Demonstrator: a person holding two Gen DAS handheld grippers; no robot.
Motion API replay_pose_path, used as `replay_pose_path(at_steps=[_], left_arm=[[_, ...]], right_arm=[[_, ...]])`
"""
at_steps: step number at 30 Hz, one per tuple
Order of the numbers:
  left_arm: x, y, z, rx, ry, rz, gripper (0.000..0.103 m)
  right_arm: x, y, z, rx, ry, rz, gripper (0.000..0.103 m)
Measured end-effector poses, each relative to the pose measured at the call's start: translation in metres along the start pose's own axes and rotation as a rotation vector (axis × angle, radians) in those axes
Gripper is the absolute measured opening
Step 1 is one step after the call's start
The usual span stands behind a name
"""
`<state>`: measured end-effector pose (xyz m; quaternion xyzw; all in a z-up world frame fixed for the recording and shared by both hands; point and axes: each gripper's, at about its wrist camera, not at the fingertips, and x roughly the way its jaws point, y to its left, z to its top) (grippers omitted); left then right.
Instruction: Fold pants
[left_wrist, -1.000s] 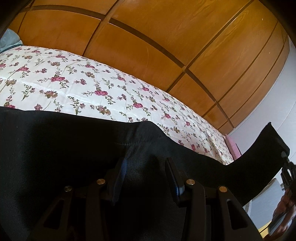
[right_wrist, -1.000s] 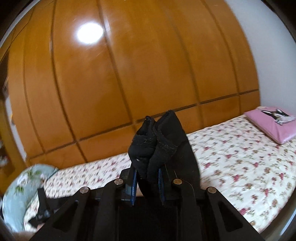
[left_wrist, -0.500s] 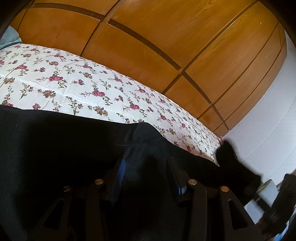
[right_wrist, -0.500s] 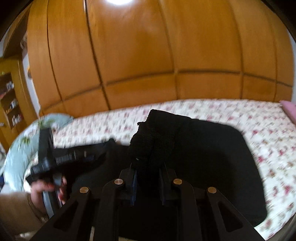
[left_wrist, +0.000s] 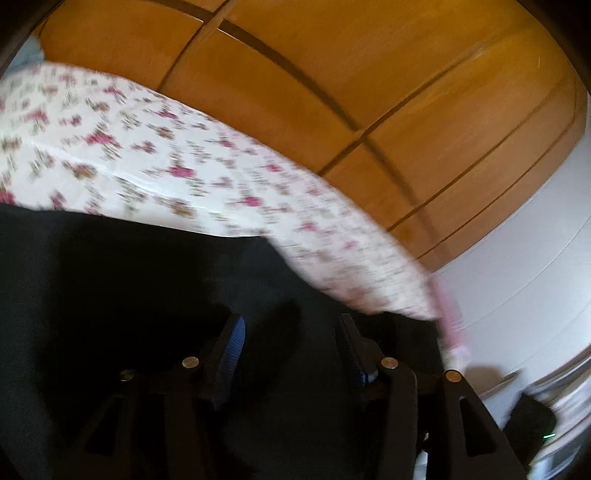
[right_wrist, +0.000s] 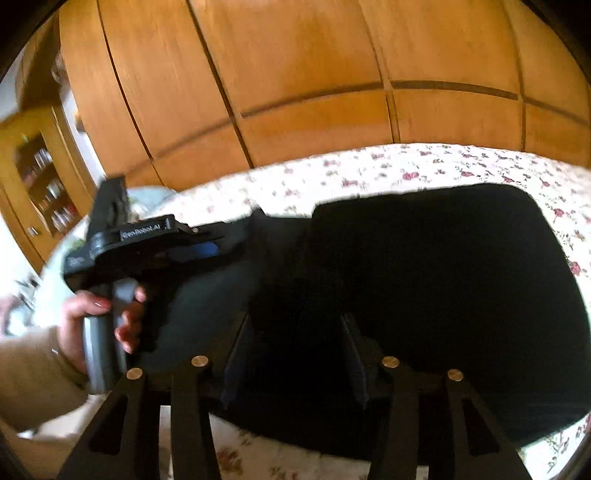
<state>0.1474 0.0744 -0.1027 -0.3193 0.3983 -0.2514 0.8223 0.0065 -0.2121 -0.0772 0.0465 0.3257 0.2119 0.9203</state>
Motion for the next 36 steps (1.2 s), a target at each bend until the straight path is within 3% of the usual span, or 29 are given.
replay_pose_path(at_steps=[3,5,6,7,9,14,15,16,19,23,26,28,31,36], left_arm=[[0.001,-0.023,-0.008,0.001,0.023,-0.086,0.060],[0.011,-0.041,-0.015,0.035,0.078,-0.109,0.060],[0.017,-0.049,-0.018,0.046,0.107,-0.123,0.060],[0.026,-0.057,-0.022,0.051,0.142,-0.130,0.060],[0.041,-0.065,-0.030,0.051,0.194,-0.116,0.059],[0.074,-0.077,-0.047,0.114,0.304,-0.005,0.057],[0.075,-0.079,-0.049,0.127,0.297,0.005,0.052],[0.075,-0.081,-0.050,0.145,0.290,0.012,0.036],[0.071,-0.087,-0.053,0.197,0.288,0.030,0.019],[0.038,-0.095,-0.052,0.211,0.210,-0.038,0.018],[0.030,-0.089,-0.058,0.236,0.193,0.005,0.017],[0.041,-0.076,-0.064,0.227,0.227,0.054,0.017],[0.044,-0.061,-0.068,0.186,0.216,0.025,0.018],[0.042,-0.068,-0.072,0.257,0.193,0.041,0.022]], right_arm=[[-0.039,-0.019,0.011,0.031,-0.126,-0.001,0.049],[-0.059,-0.038,0.018,0.071,-0.197,-0.071,0.046],[-0.066,-0.052,0.023,0.106,-0.219,-0.136,0.038],[-0.068,-0.061,0.026,0.133,-0.221,-0.183,0.031],[-0.069,-0.087,0.031,0.213,-0.207,-0.250,0.026],[-0.052,-0.128,0.030,0.313,-0.158,-0.286,0.026],[-0.046,-0.132,0.028,0.315,-0.148,-0.285,0.026],[-0.043,-0.134,0.027,0.313,-0.144,-0.285,0.026],[-0.037,-0.137,0.022,0.298,-0.126,-0.301,0.026],[-0.038,-0.146,0.023,0.319,-0.116,-0.289,0.026],[-0.035,-0.142,0.023,0.303,-0.100,-0.277,0.022],[-0.027,-0.140,0.021,0.286,-0.071,-0.287,0.021],[-0.015,-0.133,0.017,0.225,-0.037,-0.339,0.021],[-0.012,-0.131,0.012,0.189,-0.047,-0.369,0.021]])
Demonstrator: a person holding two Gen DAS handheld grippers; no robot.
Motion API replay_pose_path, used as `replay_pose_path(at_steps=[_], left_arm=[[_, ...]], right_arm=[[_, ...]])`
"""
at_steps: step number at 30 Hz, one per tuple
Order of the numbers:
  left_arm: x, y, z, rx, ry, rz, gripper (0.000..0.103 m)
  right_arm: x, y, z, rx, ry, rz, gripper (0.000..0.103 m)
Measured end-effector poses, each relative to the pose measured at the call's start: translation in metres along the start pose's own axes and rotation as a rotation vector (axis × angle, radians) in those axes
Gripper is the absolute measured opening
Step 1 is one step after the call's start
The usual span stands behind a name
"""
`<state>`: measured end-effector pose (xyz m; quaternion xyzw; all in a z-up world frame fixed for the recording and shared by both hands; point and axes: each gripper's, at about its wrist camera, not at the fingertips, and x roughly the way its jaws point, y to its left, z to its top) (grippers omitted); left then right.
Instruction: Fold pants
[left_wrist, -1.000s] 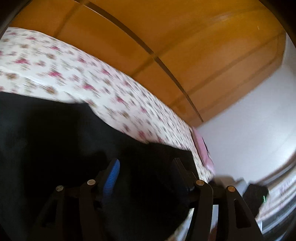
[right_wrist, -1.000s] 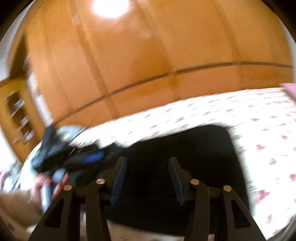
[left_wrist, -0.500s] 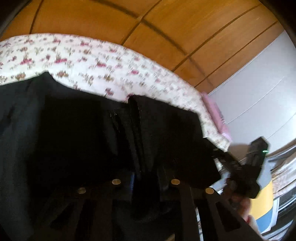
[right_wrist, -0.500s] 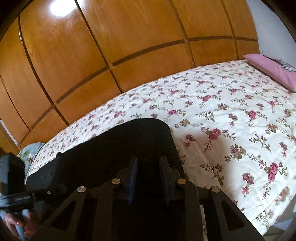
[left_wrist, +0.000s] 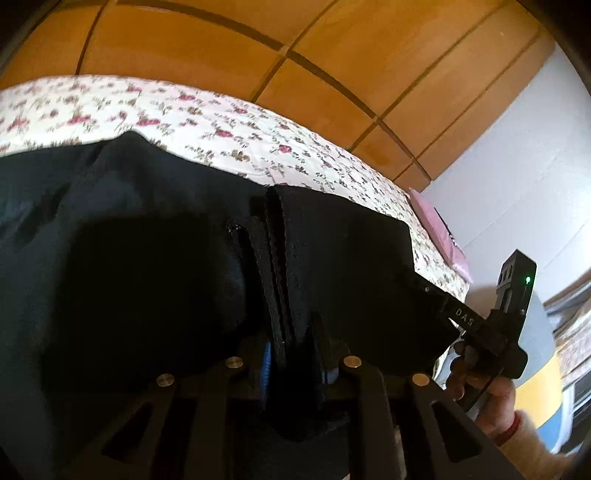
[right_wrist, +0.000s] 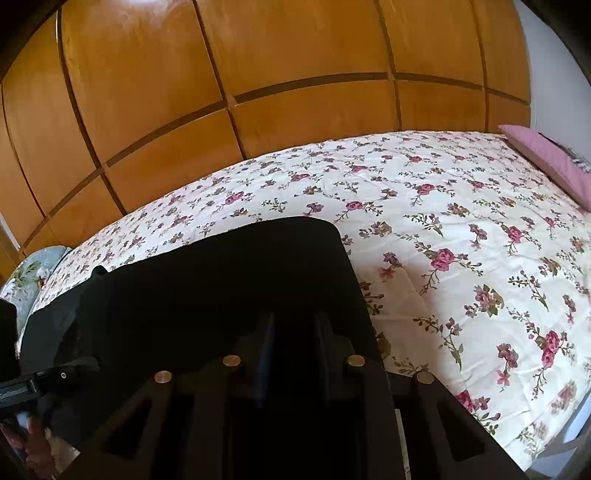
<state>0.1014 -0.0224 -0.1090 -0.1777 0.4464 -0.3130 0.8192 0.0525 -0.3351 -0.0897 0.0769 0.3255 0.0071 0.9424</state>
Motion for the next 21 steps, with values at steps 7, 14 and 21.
replay_pose_path(at_steps=[7,14,21], left_arm=[[-0.037,-0.004,0.007,-0.039,-0.140,0.013,0.029],[-0.003,-0.037,0.040,0.173,-0.102,0.115,0.029],[0.029,-0.002,0.035,0.120,-0.029,0.173,0.029]], right_arm=[[-0.029,-0.005,0.012,0.109,-0.043,0.062,0.021],[-0.002,0.027,0.036,-0.037,-0.004,0.000,0.021],[0.035,0.019,0.033,-0.040,0.055,-0.081,0.014]])
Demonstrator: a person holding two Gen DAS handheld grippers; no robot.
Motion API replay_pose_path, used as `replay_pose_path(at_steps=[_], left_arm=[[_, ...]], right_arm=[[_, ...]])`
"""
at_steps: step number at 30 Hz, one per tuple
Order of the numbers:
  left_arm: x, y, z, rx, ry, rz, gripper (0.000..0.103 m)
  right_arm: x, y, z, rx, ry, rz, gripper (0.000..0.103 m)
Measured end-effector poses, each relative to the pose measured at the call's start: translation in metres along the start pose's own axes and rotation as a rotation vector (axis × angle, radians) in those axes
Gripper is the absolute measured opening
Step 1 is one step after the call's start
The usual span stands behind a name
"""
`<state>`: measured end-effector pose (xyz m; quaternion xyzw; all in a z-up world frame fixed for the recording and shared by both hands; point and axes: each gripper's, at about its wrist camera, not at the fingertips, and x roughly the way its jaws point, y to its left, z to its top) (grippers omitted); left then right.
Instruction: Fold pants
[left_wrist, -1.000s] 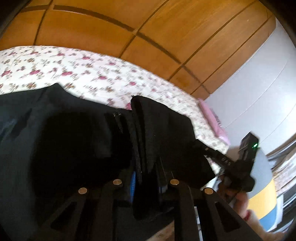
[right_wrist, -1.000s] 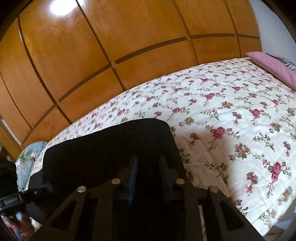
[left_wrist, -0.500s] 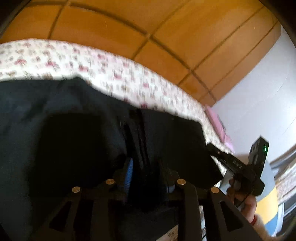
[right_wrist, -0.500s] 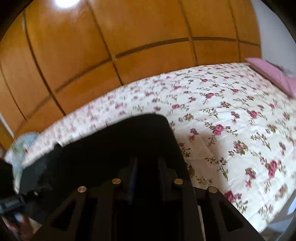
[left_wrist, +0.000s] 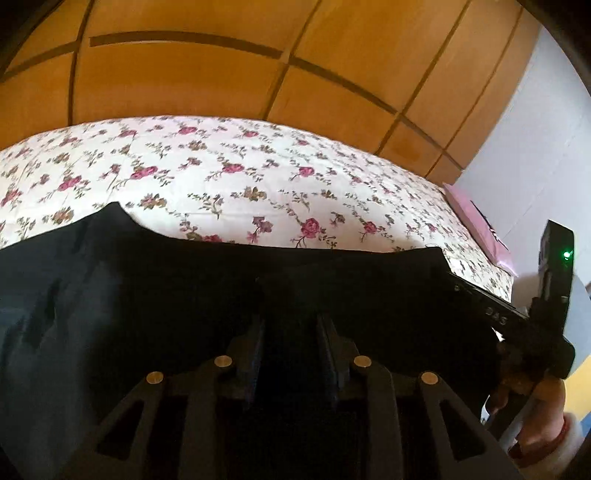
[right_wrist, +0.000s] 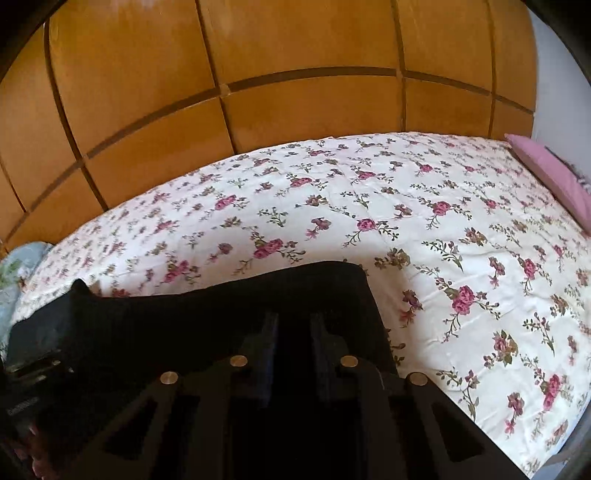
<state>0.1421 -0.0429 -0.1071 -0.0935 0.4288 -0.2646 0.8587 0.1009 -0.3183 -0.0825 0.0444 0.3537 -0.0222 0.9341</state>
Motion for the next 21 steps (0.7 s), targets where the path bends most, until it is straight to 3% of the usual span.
replay_pose_path(at_steps=[5,7,10,16,19,21], left_arm=[[-0.016,0.004,-0.007,-0.031,-0.043,-0.047,0.029],[-0.030,0.010,-0.011,-0.071,-0.061,-0.045,0.031],[-0.053,0.020,-0.024,-0.111,-0.098,-0.034,0.032],[-0.102,0.042,-0.053,-0.152,-0.168,0.029,0.032],[-0.123,0.054,-0.066,-0.173,-0.205,0.065,0.032],[-0.135,0.064,-0.074,-0.200,-0.219,0.088,0.032]], right_arm=[[-0.003,-0.001,-0.006,-0.013,-0.055,0.008,0.014],[-0.014,-0.001,-0.005,0.018,-0.046,0.022,0.020],[-0.044,0.009,-0.012,0.057,-0.076,0.122,0.022],[-0.068,0.080,-0.048,-0.160,-0.041,0.257,0.022],[-0.066,0.106,-0.065,-0.200,-0.006,0.343,0.022],[-0.058,0.119,-0.076,-0.241,0.027,0.319,0.022]])
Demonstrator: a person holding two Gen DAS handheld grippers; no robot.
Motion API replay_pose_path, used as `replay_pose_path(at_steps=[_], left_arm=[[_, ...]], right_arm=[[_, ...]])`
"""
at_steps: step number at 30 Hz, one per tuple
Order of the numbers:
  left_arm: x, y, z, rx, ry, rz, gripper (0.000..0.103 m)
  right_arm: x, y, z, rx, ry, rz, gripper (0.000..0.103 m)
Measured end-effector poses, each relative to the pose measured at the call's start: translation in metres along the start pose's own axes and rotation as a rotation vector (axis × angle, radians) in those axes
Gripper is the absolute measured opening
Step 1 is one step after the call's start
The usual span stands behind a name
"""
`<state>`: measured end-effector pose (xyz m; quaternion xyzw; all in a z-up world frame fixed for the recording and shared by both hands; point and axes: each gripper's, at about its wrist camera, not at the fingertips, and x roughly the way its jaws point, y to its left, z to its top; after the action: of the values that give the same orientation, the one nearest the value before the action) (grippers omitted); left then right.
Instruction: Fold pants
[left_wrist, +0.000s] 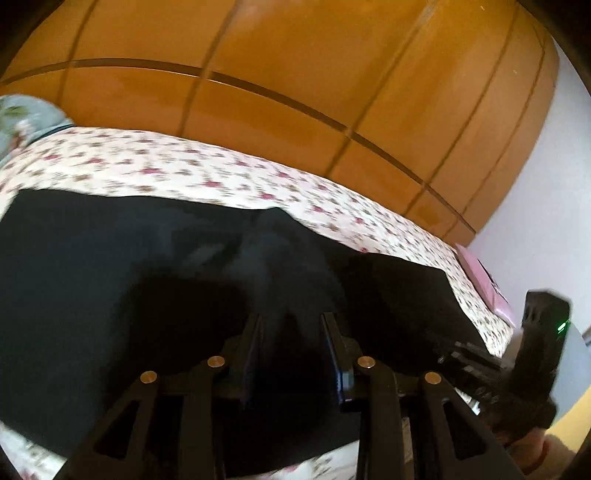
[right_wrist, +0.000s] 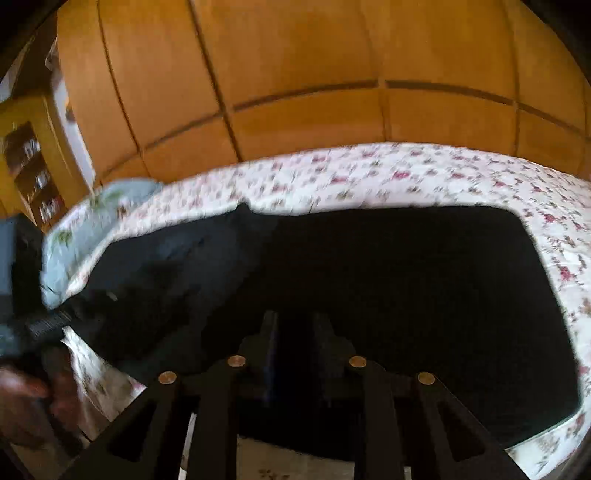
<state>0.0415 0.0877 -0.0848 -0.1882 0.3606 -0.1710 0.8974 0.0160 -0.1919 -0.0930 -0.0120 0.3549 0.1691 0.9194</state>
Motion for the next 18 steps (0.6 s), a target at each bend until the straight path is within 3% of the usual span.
replay_pose_path(at_steps=[3,7,11,15,18], left_arm=[[-0.020,0.021,-0.006,-0.051,-0.041,0.045,0.032],[-0.048,0.050,-0.014,-0.138,-0.103,0.107,0.034],[-0.075,0.070,-0.022,-0.220,-0.168,0.157,0.036],[-0.107,0.091,-0.034,-0.341,-0.286,0.227,0.065],[-0.120,0.109,-0.043,-0.439,-0.336,0.265,0.068]], right_arm=[[0.004,0.003,-0.007,-0.024,-0.002,-0.024,0.022],[0.006,-0.010,-0.007,0.063,-0.015,0.020,0.021],[0.005,-0.008,-0.009,0.064,-0.033,0.005,0.021],[0.006,-0.007,-0.009,0.083,-0.043,0.007,0.021],[0.007,-0.011,-0.008,0.109,-0.045,0.024,0.021]])
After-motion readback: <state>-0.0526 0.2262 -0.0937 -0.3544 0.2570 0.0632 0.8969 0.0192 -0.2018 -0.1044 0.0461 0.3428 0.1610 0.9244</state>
